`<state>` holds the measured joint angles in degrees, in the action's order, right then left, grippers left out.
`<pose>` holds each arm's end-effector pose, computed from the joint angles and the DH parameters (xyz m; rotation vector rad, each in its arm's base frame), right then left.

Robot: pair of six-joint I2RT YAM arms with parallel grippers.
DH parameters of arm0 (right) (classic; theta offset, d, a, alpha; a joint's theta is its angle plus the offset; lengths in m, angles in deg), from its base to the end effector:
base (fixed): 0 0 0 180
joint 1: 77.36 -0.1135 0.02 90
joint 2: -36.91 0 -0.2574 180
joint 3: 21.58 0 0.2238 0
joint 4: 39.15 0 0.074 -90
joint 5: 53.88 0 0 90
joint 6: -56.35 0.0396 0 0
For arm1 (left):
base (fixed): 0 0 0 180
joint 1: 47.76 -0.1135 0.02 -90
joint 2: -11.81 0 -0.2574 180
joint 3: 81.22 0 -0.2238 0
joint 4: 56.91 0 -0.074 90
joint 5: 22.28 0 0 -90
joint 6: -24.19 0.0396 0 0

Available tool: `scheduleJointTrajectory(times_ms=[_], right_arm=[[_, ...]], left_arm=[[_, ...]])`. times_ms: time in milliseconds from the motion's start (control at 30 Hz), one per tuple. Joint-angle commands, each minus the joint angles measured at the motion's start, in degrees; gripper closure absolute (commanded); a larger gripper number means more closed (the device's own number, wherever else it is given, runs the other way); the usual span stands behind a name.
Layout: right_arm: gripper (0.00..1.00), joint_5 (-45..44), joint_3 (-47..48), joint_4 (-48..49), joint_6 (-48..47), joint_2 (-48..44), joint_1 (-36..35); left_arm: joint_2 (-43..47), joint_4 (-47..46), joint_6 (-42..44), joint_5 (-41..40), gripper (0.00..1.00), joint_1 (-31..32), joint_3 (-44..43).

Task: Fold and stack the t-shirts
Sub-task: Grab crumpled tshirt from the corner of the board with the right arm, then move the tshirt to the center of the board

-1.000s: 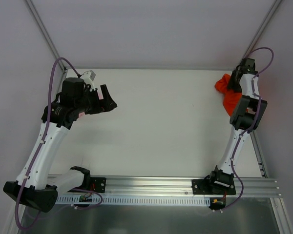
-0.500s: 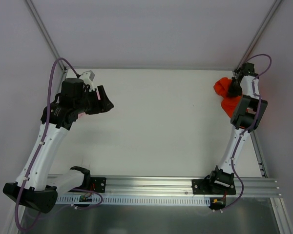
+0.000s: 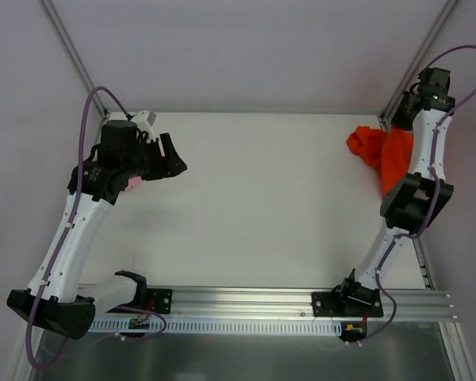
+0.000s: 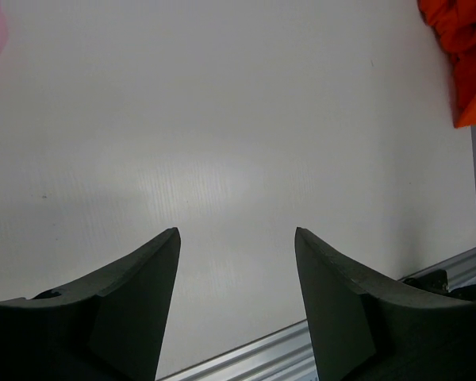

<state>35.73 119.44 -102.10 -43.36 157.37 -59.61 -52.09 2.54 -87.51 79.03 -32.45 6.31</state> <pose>0.4227 -0.1356 0.3374 0.1664 2.3179 -0.2510 0.1910 -0.0603 0.3938 0.0007 2.1549 -0.5893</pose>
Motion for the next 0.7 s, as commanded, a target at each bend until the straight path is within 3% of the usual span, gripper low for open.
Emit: scheduleJointTrajectory(times_ms=[0,267,500,667], right_arm=[[0.99,-0.2,3.9,-3.0,1.4,-13.0,-0.3],[0.99,11.5,3.1,-4.4,5.0,-32.6,-3.1],[0.99,18.1,18.1,-8.8,9.5,-35.5,-12.3],[0.99,19.1,17.2,-7.7,14.8,-37.7,-20.2]], left_arm=[[0.0,-1.3,0.6,2.7,0.39,-0.3,-4.3],[0.9,-2.3,0.2,5.2,0.35,-0.2,-4.7],[2.5,-2.6,0.4,5.8,0.35,-0.3,-2.7],[4.2,-1.6,0.2,5.6,0.35,-0.3,-2.5]])
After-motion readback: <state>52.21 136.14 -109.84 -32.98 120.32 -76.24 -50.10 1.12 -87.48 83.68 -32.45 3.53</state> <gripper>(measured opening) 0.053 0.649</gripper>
